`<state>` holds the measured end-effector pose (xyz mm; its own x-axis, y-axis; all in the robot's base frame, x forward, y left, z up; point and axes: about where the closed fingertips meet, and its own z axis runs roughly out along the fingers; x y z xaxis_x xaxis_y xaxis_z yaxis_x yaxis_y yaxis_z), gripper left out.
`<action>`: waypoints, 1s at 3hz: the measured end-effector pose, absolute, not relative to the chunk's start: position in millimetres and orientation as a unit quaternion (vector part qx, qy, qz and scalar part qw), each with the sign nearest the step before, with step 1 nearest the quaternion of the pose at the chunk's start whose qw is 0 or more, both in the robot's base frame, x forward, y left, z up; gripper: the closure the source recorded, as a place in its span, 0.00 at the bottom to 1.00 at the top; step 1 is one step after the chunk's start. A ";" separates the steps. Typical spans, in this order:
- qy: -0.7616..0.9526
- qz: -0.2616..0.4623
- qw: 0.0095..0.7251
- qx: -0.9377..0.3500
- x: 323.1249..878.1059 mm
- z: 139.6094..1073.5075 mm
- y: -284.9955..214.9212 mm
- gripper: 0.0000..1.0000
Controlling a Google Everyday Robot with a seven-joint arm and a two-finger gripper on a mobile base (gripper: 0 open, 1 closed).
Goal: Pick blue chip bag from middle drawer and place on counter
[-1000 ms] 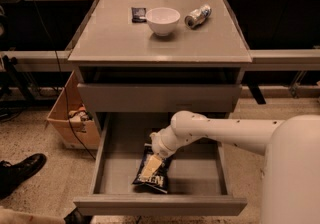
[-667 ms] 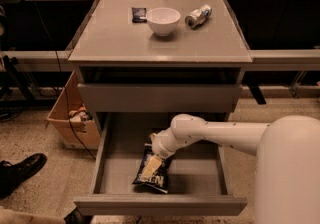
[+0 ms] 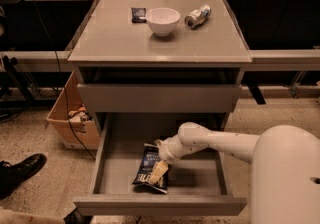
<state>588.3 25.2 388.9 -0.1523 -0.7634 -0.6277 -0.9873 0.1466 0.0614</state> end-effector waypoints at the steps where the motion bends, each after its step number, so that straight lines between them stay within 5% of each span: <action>1: 0.718 0.251 0.235 -0.606 590.4 367.9 24.4 0.18; 3: 0.695 0.250 0.259 -0.622 601.7 389.3 34.9 0.65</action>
Offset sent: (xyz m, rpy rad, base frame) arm 0.0197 0.0115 -0.0078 0.0625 -0.0544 0.0517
